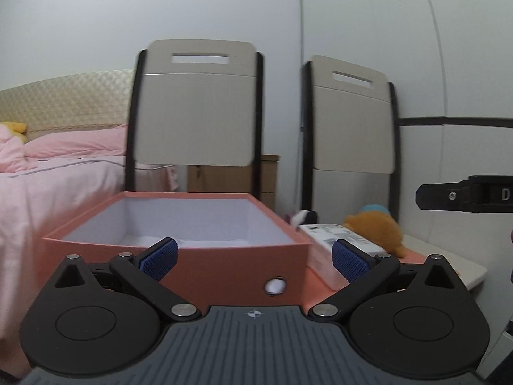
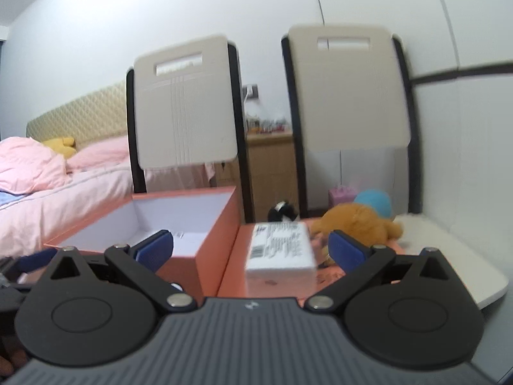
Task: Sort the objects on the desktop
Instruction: 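Grasp the white tissue pack on the pink lid with the left tool, then carry the white tissue pack with the left tool into the open box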
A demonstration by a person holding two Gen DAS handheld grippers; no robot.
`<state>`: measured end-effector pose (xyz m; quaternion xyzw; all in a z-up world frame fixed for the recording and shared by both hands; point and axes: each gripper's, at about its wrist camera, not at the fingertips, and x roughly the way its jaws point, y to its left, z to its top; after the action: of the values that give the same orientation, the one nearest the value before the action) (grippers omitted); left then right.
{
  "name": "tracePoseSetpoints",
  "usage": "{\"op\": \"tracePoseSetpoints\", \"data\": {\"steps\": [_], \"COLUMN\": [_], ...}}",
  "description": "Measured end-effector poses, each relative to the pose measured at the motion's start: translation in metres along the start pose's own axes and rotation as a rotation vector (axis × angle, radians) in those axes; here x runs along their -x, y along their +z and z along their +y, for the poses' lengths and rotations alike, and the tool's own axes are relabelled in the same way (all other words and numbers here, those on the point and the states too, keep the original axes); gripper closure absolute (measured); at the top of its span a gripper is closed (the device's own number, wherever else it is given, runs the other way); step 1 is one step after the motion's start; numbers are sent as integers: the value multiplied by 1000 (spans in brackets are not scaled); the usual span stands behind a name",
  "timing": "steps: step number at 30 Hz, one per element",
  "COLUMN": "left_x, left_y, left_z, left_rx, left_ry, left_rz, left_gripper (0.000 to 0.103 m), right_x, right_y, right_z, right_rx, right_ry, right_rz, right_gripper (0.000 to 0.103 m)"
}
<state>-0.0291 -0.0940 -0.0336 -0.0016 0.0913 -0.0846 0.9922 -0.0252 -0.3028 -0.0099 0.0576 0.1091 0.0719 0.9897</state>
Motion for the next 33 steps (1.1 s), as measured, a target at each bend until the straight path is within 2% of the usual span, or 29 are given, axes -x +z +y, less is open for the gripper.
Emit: {"op": "tracePoseSetpoints", "data": {"steps": [4, 7, 11, 14, 18, 21, 25, 29, 32, 33], "left_x": [-13, -26, -59, -95, -144, -168, -178, -186, -187, -188], "left_y": [-7, -11, -14, -15, -15, -17, -19, -17, -15, -14], "left_z": [-40, -74, -111, -133, -146, -143, -148, -149, -147, -144], "left_rx": [-10, -51, -72, -98, -101, -61, -83, -76, -63, -55], "left_ry": [-57, -91, -71, -21, 25, 69, 114, 99, 117, 112], "left_rz": [8, -23, -35, -17, 89, 150, 162, 216, 237, 242], "left_gripper": [0, 0, 0, 0, 0, 0, 0, 0, 13, 15], "right_x": [12, 20, 30, 37, 45, 45, 45, 47, 47, 46], "right_y": [-8, -12, -18, -21, -23, -24, -24, -23, -23, -22], "right_z": [-27, -51, -80, -97, -110, -114, -118, -118, -116, -115], "right_rx": [3, -17, -40, -69, -99, -107, -119, -130, -130, -128], "right_ry": [-75, -112, -145, -147, -127, -112, -97, -84, -74, -72], "right_rz": [4, 16, 29, 29, 19, 22, 28, 25, 26, 27], "right_gripper": [0, 0, 0, 0, 0, 0, 0, 0, 0, 0]}}
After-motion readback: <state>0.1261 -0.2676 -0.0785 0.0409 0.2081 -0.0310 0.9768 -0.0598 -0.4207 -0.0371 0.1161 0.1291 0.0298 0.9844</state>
